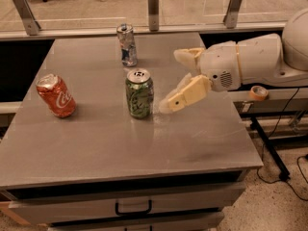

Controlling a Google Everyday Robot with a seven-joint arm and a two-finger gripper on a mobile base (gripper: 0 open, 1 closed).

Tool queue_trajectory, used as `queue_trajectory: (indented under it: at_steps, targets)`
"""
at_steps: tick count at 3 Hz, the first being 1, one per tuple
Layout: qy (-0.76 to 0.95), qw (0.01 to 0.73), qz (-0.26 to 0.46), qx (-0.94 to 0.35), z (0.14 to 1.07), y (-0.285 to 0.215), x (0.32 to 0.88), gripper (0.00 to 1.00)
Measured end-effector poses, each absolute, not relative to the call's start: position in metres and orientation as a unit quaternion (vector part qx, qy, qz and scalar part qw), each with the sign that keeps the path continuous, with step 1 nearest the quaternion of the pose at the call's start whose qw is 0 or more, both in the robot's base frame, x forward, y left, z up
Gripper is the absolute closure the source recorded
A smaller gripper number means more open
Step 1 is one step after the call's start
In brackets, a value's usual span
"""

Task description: Pick green can

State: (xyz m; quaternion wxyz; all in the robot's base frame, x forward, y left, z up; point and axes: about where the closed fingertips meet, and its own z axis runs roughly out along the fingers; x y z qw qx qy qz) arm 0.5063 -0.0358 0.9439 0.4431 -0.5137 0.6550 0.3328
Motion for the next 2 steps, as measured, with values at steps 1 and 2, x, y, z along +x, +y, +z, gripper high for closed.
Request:
queue_trajectory:
  at_steps: [1,2]
  targets:
    - [0.636,0.47,0.345,-0.505,0.921,-0.021,0.531,0.0]
    - [0.625,0.489,0.358,-0.491,0.904,-0.003,0.546,0.0]
